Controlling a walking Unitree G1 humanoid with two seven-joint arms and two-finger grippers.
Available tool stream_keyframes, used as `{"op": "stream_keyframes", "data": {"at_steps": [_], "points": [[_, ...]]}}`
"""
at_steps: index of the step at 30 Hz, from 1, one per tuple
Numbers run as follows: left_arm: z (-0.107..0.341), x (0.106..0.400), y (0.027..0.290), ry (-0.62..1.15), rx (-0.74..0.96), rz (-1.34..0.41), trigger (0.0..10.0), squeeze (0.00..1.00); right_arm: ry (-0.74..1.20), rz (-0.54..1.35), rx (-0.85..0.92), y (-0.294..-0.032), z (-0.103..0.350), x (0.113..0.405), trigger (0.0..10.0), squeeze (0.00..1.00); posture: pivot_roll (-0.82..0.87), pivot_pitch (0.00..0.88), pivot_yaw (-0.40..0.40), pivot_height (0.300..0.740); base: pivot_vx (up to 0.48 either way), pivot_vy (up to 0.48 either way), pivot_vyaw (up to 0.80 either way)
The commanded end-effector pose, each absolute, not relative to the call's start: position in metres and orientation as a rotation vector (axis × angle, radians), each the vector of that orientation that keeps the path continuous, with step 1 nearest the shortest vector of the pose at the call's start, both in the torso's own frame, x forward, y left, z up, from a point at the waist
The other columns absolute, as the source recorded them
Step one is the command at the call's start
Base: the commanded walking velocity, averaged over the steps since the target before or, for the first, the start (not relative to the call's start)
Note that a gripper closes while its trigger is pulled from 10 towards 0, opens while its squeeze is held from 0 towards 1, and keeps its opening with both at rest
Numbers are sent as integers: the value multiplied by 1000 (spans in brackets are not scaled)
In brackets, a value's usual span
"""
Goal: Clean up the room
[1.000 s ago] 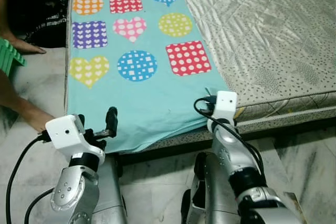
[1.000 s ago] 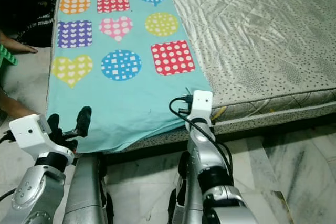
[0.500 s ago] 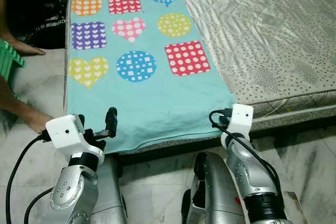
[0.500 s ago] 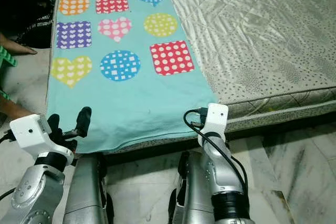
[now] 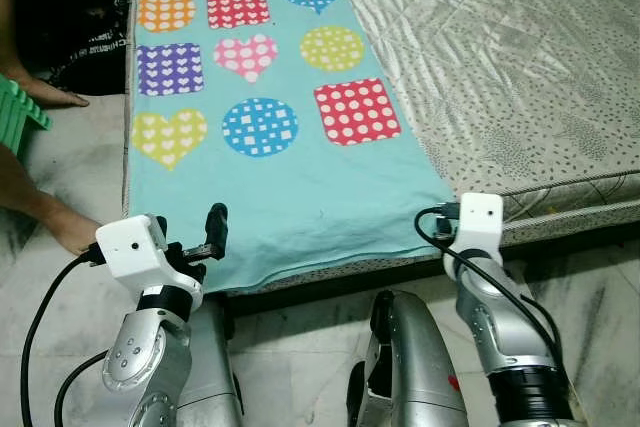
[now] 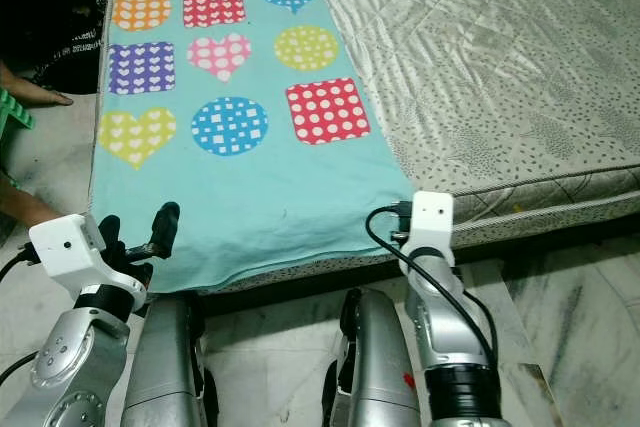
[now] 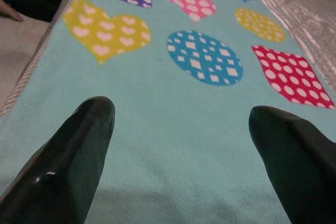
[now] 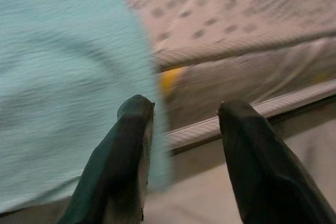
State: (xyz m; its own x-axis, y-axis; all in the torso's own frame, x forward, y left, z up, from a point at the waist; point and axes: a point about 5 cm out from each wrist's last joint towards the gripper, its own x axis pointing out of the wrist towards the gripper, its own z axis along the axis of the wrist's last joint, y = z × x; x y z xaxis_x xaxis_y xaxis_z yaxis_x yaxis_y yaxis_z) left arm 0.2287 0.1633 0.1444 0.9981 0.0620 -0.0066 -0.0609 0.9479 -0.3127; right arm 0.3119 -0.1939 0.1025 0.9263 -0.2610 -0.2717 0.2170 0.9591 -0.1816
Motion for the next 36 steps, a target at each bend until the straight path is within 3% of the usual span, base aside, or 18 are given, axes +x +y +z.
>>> {"op": "stream_keyframes", "data": {"at_steps": [1,5,6,7,13,21,25,26,36], "points": [[140,227,169,4,-298,87,10000,0,286,-272,-190,-202,103,306,10000,702,73,175,-37,522,0,0,0],[139,227,172,2,-288,98,10000,0,258,-279,-222,-210,107,302,10000,714,56,152,-27,522,0,0,0],[138,227,173,3,-284,101,10000,0,250,-273,-235,-212,108,299,10000,949,54,149,-25,522,0,0,0],[138,228,175,3,-282,104,10000,0,238,-265,-236,-214,109,296,10000,1000,46,138,-20,522,0,0,0],[135,229,183,4,-269,114,10000,0,162,-164,-168,-208,112,278,10000,1000,26,113,-13,522,0,0,0],[131,234,186,-8,-256,120,10000,0,87,-36,16,-190,120,269,10000,1000,-2,64,-6,522,0,0,0],[132,240,187,-26,-259,122,10000,0,62,-5,25,-184,126,276,10000,1000,-13,41,-6,522,0,0,0],[133,241,187,-35,-260,120,10000,0,51,18,20,-181,129,279,10000,0,-17,25,-6,522,0,0,0],[138,259,183,-86,-270,99,10000,0,-10,49,86,-174,143,296,10000,0,-27,0,-2,527,0,0,0]]}}
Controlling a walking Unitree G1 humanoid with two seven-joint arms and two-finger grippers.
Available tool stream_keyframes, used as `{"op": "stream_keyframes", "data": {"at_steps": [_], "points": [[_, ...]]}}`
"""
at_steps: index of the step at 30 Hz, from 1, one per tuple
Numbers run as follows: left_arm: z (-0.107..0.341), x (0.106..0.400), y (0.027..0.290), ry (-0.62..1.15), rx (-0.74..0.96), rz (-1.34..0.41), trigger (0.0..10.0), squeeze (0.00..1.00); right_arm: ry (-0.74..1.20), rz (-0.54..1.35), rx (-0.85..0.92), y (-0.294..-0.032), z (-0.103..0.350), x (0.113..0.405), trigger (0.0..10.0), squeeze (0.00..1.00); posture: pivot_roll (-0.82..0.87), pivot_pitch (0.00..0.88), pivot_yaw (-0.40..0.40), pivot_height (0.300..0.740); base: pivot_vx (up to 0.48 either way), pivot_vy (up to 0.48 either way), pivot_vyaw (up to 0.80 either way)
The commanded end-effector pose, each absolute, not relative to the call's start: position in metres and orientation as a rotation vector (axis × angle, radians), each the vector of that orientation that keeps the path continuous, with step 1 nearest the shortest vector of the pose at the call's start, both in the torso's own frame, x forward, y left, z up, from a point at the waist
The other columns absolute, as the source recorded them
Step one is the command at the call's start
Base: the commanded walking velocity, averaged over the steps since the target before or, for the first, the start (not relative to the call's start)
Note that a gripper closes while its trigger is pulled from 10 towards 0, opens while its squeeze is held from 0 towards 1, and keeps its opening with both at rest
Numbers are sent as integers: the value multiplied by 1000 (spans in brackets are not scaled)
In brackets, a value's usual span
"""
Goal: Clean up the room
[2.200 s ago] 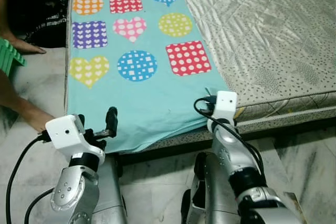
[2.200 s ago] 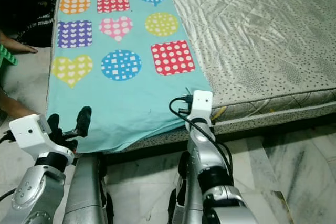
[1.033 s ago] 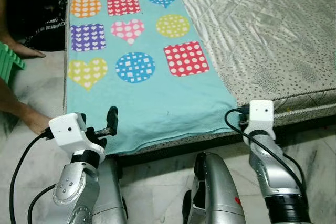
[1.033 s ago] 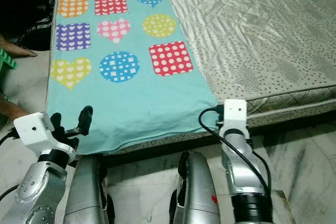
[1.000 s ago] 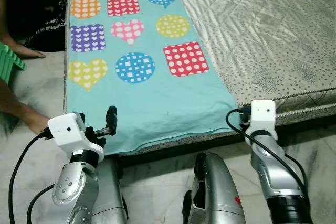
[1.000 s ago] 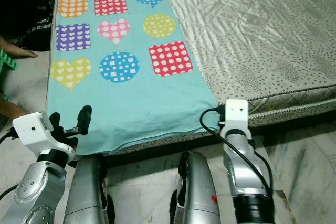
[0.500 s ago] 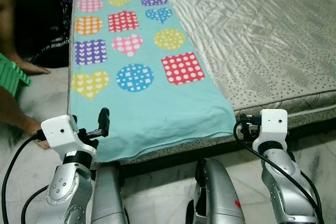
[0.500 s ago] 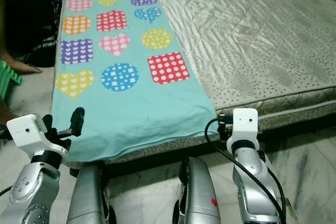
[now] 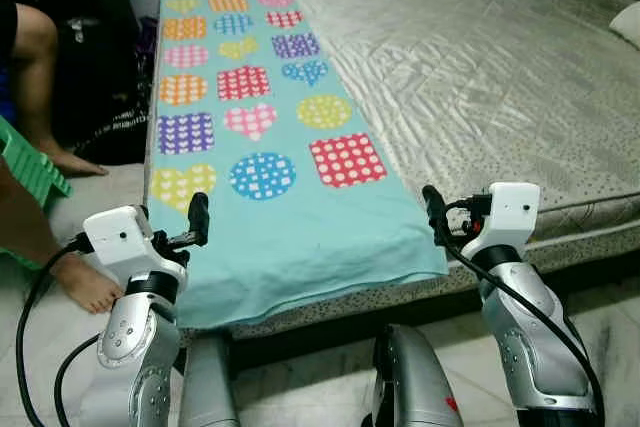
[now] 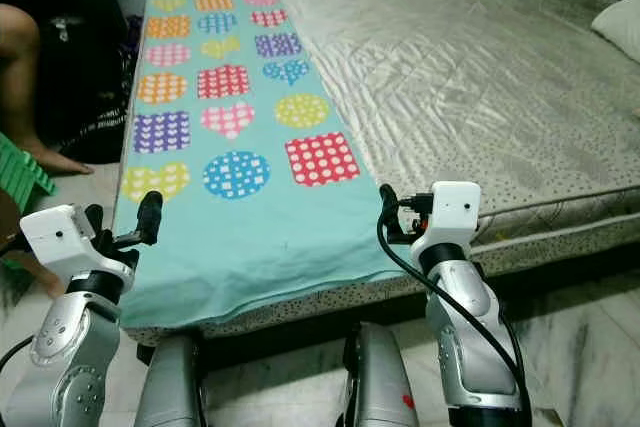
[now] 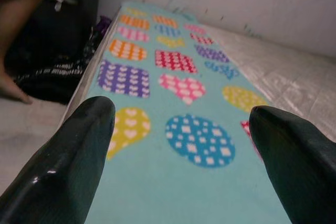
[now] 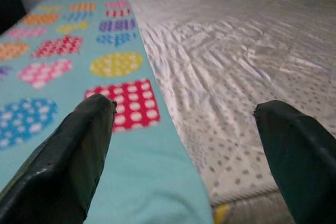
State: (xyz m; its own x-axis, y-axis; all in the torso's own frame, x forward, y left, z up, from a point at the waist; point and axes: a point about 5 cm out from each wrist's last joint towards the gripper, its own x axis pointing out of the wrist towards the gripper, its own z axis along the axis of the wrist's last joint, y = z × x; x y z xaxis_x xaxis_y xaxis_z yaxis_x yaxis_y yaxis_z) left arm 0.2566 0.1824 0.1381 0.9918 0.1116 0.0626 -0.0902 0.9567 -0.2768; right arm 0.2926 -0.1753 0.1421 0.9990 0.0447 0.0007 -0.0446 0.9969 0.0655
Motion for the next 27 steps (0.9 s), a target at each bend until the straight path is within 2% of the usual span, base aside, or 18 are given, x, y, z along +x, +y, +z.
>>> {"op": "stream_keyframes", "data": {"at_steps": [1,11,16,21,24,27], "points": [[138,259,183,-86,-270,99,10000,0,-10,49,86,-174,143,296,10000,0,-27,0,-2,527,0,0,0],[144,276,185,-140,-266,93,10000,0,-72,44,111,-172,158,317,10000,0,-28,0,-1,582,0,0,0],[146,281,187,-172,-261,99,10000,0,-95,52,125,-169,160,326,10000,0,-20,0,-7,646,0,0,0],[141,279,191,-158,-247,99,10000,0,-95,41,141,-168,153,323,10000,0,-12,0,21,710,0,0,0],[139,280,193,-150,-241,104,10000,0,-93,36,145,-166,150,324,10000,0,-20,0,26,739,0,0,0],[134,280,187,-133,-245,92,10000,0,-100,24,144,-167,151,325,10000,0,-29,0,34,740,0,0,0]]}}
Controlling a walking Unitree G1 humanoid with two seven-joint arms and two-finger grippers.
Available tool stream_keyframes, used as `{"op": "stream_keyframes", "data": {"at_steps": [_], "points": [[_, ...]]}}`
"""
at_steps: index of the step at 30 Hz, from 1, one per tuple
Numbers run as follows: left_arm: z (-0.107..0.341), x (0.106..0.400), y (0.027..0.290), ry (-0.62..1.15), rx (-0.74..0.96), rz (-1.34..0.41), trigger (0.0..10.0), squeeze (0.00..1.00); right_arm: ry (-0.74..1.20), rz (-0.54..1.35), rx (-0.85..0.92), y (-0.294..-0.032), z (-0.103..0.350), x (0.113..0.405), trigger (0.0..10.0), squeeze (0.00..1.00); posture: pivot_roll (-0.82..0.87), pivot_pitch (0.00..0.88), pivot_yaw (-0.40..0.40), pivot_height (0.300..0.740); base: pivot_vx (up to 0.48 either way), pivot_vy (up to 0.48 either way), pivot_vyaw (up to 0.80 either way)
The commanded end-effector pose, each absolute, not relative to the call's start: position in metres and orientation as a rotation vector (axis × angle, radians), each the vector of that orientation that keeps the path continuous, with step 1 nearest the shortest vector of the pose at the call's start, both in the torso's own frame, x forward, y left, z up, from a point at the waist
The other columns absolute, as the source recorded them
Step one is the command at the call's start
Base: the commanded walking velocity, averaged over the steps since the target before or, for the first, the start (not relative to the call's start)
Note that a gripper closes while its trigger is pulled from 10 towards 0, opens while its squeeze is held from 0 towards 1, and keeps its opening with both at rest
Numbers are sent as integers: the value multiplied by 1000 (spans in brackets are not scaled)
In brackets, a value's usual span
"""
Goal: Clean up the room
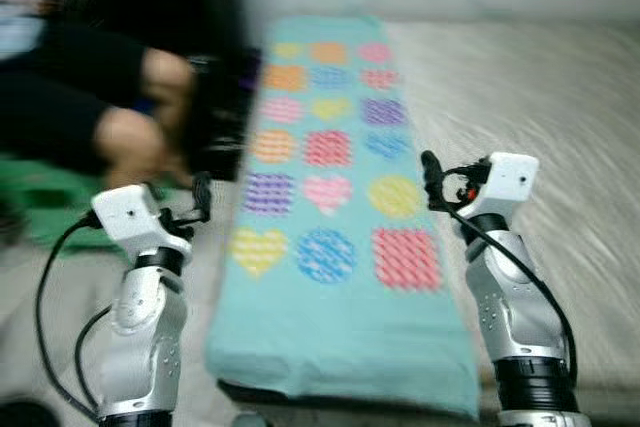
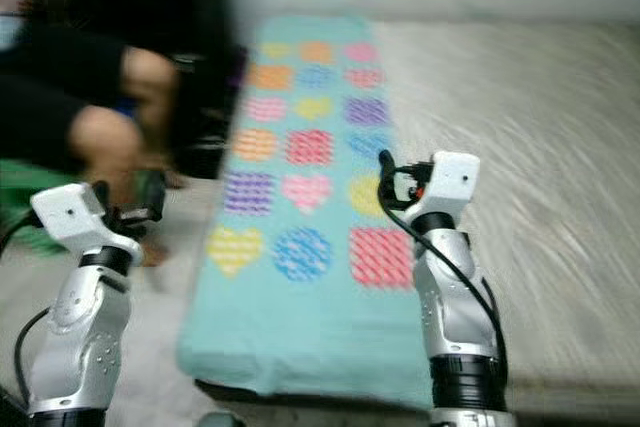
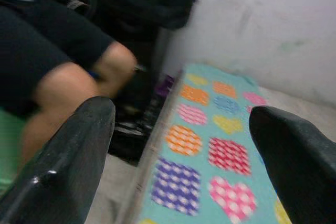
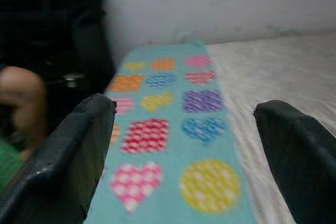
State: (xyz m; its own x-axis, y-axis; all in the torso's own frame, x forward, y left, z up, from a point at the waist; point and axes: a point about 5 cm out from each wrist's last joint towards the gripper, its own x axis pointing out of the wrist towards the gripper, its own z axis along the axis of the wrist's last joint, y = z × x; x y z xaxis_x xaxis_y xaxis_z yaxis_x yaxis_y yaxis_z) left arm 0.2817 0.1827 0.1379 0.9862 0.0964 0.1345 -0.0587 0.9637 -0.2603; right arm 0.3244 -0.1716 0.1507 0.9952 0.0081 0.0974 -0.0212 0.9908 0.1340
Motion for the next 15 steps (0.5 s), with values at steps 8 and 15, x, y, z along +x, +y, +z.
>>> {"op": "stream_keyframes", "data": {"at_steps": [8,15], "points": [[128,269,180,-101,-253,86,10000,0,-68,28,110,-161,144,315,10000,0,-33,0,2,740,0,0,0],[126,267,176,-73,-257,94,10000,0,-49,9,54,-164,141,307,10000,0,-49,0,1,740,0,0,0]]}}
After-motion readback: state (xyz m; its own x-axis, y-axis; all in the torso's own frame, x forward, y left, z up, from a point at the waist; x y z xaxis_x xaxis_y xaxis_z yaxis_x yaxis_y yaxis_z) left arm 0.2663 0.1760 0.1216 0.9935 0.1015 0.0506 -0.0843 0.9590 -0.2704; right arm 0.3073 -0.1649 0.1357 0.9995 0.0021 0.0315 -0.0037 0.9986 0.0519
